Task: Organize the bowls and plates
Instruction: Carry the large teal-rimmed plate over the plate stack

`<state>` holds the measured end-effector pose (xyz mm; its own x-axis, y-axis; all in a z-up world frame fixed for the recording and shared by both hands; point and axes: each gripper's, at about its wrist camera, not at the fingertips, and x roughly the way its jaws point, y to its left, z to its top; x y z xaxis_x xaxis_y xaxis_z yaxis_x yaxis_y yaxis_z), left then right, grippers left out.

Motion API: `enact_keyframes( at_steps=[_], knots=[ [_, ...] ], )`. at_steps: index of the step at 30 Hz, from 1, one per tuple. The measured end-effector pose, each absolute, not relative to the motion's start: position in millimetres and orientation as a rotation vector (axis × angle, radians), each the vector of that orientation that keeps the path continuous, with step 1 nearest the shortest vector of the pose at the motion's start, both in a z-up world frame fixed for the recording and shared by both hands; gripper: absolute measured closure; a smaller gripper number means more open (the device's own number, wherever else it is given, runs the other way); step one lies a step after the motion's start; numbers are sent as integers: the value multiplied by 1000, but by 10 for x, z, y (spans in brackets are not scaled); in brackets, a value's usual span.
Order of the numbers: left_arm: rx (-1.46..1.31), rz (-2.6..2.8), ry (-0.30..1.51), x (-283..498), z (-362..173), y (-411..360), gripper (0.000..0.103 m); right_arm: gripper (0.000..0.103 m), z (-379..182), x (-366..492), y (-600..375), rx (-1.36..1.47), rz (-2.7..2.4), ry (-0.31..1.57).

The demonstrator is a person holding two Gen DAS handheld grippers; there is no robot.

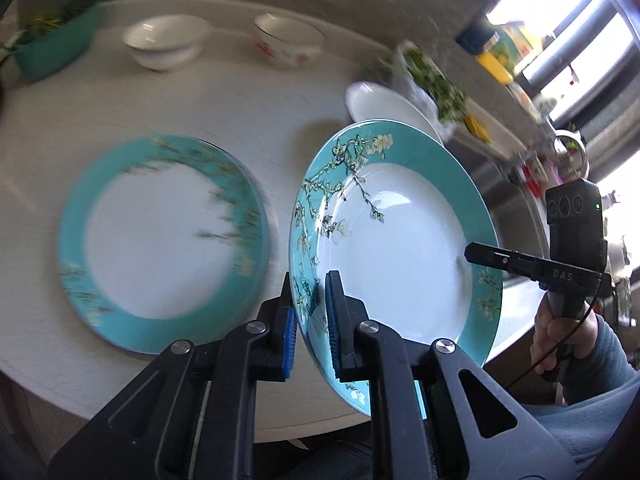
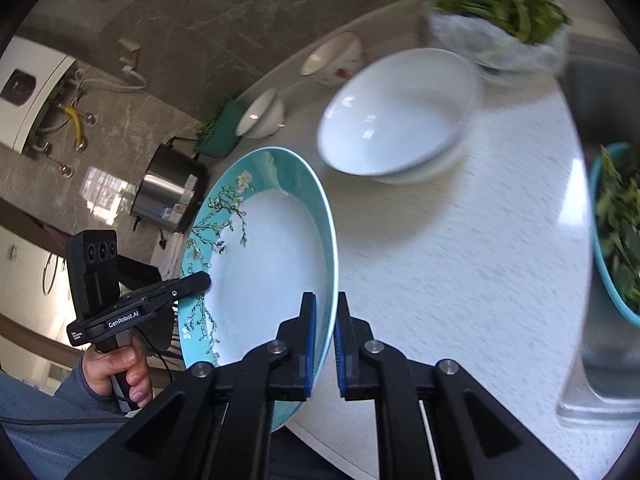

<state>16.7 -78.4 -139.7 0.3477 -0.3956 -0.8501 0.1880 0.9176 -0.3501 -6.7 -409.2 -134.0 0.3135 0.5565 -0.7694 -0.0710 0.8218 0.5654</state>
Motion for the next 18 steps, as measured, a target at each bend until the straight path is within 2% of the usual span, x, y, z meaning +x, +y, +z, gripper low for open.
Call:
enact_keyframes(
  at_steps=[6, 18],
  knots=[
    [-216, -280, 1126, 279, -1278, -57, 92, 92, -1420, 292, -3412, 415, 527, 1212],
    [-227, -250, 1178, 723, -1759, 852, 91, 92, -1856, 713, -2734, 371, 495, 1269]
  ],
)
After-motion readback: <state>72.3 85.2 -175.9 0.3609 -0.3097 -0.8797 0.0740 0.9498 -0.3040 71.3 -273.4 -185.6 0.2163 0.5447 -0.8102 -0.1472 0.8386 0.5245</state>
